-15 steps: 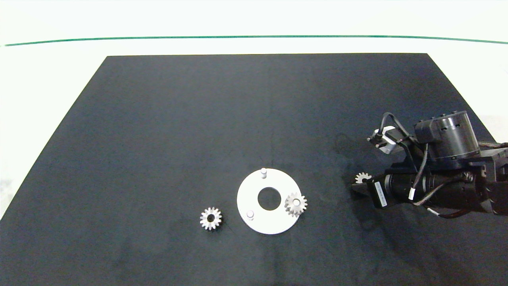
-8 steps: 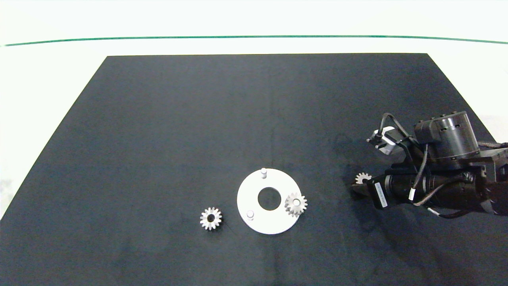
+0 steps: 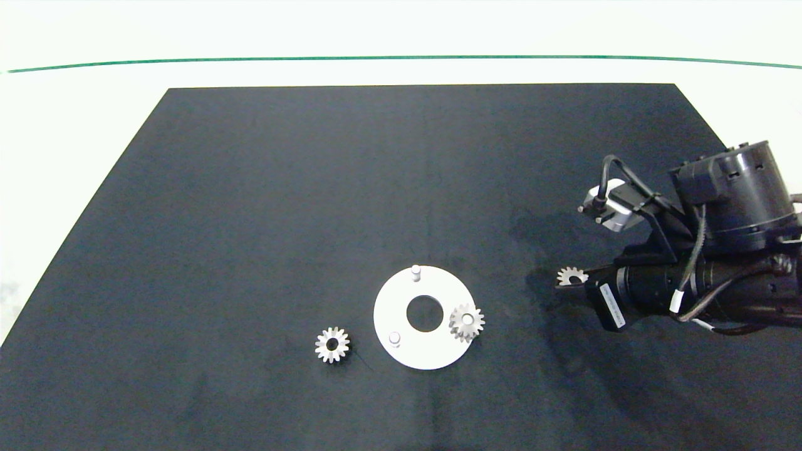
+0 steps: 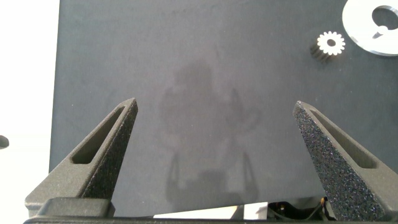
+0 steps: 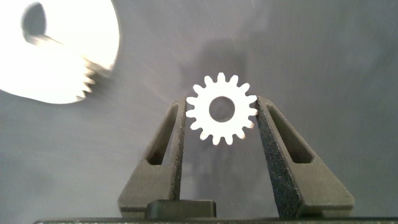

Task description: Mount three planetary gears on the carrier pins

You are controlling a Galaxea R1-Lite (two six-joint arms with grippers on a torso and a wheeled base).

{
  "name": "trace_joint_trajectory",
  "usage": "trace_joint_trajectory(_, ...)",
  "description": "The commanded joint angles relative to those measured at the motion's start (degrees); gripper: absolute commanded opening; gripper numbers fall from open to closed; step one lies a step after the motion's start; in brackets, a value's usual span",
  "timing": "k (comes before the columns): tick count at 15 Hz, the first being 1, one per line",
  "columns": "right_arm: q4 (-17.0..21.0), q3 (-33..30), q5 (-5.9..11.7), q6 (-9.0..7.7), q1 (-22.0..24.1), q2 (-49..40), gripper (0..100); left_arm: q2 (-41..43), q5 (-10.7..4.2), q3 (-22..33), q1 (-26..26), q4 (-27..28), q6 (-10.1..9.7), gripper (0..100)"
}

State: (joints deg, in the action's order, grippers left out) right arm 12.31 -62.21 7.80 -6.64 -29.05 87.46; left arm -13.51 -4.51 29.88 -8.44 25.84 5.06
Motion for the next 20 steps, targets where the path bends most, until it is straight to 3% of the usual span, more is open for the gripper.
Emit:
trace_joint_trajectory(1, 6.41, -14.26, 7.84, -0.3, -12.17, 1.84, 16, -0.12, -0.06, 0.0, 0.09, 0.08, 0.13, 100)
trace_joint_trajectory(2, 6.41, -16.54, 10.83, -0.48, -14.19, 5.27, 16, -0.12, -0.06, 0.0, 0.09, 0.08, 0.13, 100)
trace_joint_trajectory(6, 5.97, -19.97, 15.14, -0.39, -19.9, 15.2, 16, 0.15, -0.06, 0.0, 0.0, 0.17, 0.13, 100)
trace_joint_trajectory(12, 6.14, -29.55, 15.4, -0.21, -22.28, 25.22, 16, 0.32, -0.06, 0.0, 0.0, 0.17, 0.13, 100)
trace_joint_trajectory(20, 6.06, -30.43, 15.4, -0.3, -22.01, 26.01, 16, 0.15, -0.06, 0.36, 0.0, 0.08, 0.04, 100)
